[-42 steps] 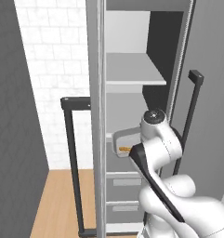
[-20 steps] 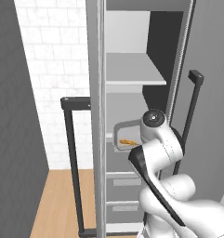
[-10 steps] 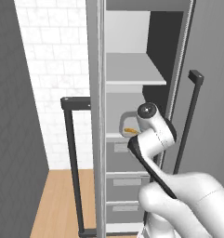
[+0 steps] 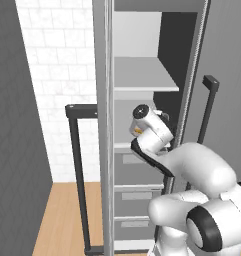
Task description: Take the meat container that has the shrimp and place it on the second highest rack of the freezer. Then take the vegetable container that has the squash and carrot and place it on the highest rack of the freezer.
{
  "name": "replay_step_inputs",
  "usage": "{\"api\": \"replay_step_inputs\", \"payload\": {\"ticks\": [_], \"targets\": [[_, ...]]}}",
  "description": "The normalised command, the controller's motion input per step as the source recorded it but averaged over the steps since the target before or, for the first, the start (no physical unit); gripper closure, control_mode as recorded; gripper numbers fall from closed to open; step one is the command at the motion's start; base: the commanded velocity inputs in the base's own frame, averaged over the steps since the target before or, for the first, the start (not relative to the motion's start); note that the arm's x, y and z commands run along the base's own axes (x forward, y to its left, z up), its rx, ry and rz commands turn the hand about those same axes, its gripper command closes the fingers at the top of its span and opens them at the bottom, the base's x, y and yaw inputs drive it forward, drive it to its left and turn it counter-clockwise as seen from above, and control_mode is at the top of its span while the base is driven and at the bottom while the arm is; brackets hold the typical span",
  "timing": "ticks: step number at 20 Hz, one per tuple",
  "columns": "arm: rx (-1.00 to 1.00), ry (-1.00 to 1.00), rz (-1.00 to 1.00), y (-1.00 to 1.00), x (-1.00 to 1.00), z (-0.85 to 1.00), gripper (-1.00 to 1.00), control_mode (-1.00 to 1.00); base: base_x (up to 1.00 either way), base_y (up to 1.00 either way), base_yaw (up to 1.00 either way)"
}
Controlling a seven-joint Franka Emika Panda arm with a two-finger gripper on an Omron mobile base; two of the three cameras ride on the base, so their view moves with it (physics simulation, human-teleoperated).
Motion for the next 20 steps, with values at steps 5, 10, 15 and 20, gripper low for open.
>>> {"api": "replay_step_inputs", "payload": {"ticks": [5, 10, 15, 20], "targets": [[0.00, 0.00, -0.17, 0.00, 0.82, -0.18, 1.00, -1.00, 0.00, 0.00, 0.00], [0.00, 0.00, -0.13, 0.00, 0.80, -0.22, 1.00, -1.00, 0.00, 0.00, 0.00], [0.00, 0.00, -0.10, 0.00, 0.64, -0.25, 1.00, -1.00, 0.00, 0.00, 0.00], [-0.01, 0.00, -0.05, 0.00, 0.57, -0.21, 1.00, -1.00, 0.00, 0.00, 0.00]]}}
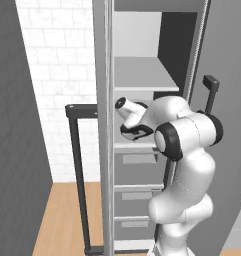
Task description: Take the meat container that has the shrimp and place it on the second highest rack of the freezer. Then take the vegetable container that has the squash and carrot and place it on the highest rack of the freezer.
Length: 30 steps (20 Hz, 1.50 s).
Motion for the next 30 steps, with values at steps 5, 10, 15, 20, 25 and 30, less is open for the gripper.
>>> {"api": "replay_step_inputs", "payload": {"ticks": [5, 10, 15, 20, 25, 30], "targets": [[-0.02, 0.00, -0.05, 0.00, 0.62, -0.20, 1.00, -1.00, 0.00, 0.00, 0.00], [-0.03, 0.00, -0.05, 0.00, 0.63, -0.20, 1.00, -1.00, 0.00, 0.00, 0.00], [-0.05, -0.06, -0.05, 0.02, 0.21, -0.06, 1.00, -1.00, 0.00, 0.00, 0.00], [0.00, 0.00, -0.01, 0.00, 0.07, 0.00, 1.00, -1.00, 0.00, 0.00, 0.00], [0.00, 0.00, 0.00, 0.00, 0.00, -0.01, -1.00, -1.00, 0.00, 0.00, 0.00], [0.00, 0.00, 0.00, 0.00, 0.00, 0.00, -1.00, -1.00, 0.00, 0.00, 0.00]]}}
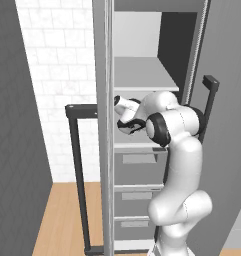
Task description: Take the meat container that has the shrimp and place it on the second highest rack of the freezer. Then take the vegetable container that has the squash and carrot and place it on the highest rack of the freezer.
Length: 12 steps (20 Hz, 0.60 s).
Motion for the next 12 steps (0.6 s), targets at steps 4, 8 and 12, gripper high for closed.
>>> {"api": "replay_step_inputs", "payload": {"ticks": [4, 8, 12], "targets": [[0.00, -0.04, 0.00, -0.04, -0.33, 0.01, -1.00, -1.00, 0.00, 0.00, 0.00], [0.07, 0.00, 0.00, -0.16, -0.95, 0.12, -1.00, -1.00, 0.00, 0.00, 0.00], [0.11, 0.00, -0.03, -0.13, -1.00, 0.28, -1.00, -1.00, 0.00, 0.00, 0.00]]}}
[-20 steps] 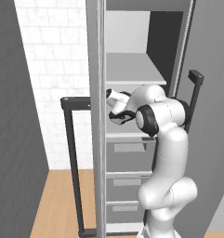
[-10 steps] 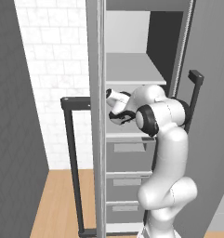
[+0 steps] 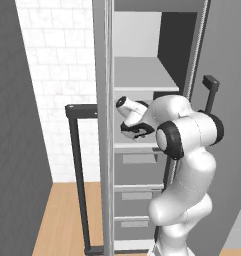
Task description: Take the meat container that has the shrimp and place it on the second highest rack of the freezer. Then take the vegetable container that has the squash and carrot and place it on the highest rack of the freezer.
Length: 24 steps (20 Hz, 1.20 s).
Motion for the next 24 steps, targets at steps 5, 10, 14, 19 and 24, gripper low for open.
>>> {"api": "replay_step_inputs", "payload": {"ticks": [5, 10, 14, 19, 24], "targets": [[0.12, -0.01, -0.07, -0.05, -1.00, 0.47, -1.00, -1.00, 0.00, 0.00, 0.00], [0.17, 0.00, -0.11, 0.00, -1.00, 0.56, -1.00, -1.00, 0.00, 0.00, 0.00], [0.27, 0.00, -0.10, 0.01, -1.00, 0.78, -1.00, -1.00, 0.00, 0.00, 0.00], [0.31, 0.07, -0.14, 0.01, -1.00, 0.50, -1.00, -1.00, 0.00, 0.00, 0.00], [0.25, 0.10, -0.18, 0.11, -1.00, 0.27, -1.00, -1.00, 0.00, 0.00, 0.00]]}}
